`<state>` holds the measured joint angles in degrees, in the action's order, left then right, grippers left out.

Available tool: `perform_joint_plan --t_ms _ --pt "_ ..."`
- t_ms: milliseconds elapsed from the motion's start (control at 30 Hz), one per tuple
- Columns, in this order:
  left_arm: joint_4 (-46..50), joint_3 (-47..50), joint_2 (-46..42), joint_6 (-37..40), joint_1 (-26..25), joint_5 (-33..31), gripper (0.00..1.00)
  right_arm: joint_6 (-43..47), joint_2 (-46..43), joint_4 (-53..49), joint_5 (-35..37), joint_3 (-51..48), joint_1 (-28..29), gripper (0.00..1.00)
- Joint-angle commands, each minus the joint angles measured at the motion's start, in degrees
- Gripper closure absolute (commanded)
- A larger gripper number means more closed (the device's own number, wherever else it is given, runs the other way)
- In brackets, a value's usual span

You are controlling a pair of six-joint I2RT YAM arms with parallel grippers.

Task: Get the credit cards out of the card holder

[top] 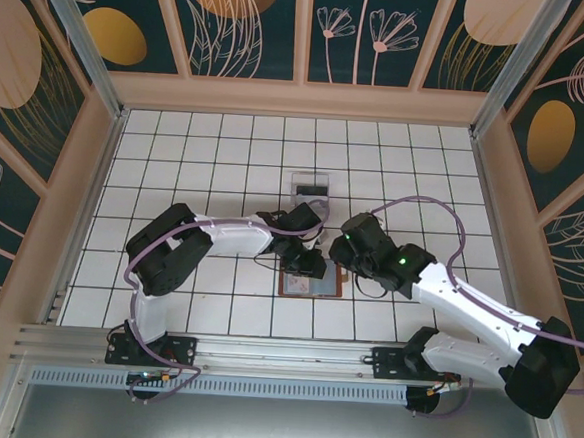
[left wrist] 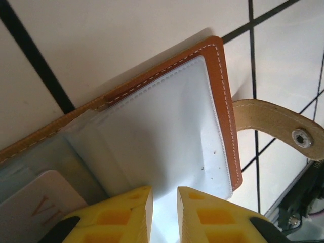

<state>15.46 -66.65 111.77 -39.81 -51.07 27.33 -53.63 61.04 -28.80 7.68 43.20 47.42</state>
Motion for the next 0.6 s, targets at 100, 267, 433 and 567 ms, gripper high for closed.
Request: perform_joint_plan --t_ms 100,267,433,567 --pt "6.51 2.38 -0.26 2.20 -0.05 -9.14 0.78 3.31 1.29 7.39 -4.78 -1.34 -0.74 0.75" --pt "5.85 6.10 -2.94 1.34 0.31 -10.99 0.78 5.45 5.35 9.50 -6.54 0.57 -0.84 0.78" --pt "5.98 7.73 -5.37 2.50 1.05 -12.47 0.79 5.21 7.81 11.05 -8.27 1.36 -0.75 0.82" --pt "7.08 7.85 -7.80 3.47 1.25 -14.61 0.79 5.28 9.62 11.62 -9.69 1.83 -1.10 0.83"
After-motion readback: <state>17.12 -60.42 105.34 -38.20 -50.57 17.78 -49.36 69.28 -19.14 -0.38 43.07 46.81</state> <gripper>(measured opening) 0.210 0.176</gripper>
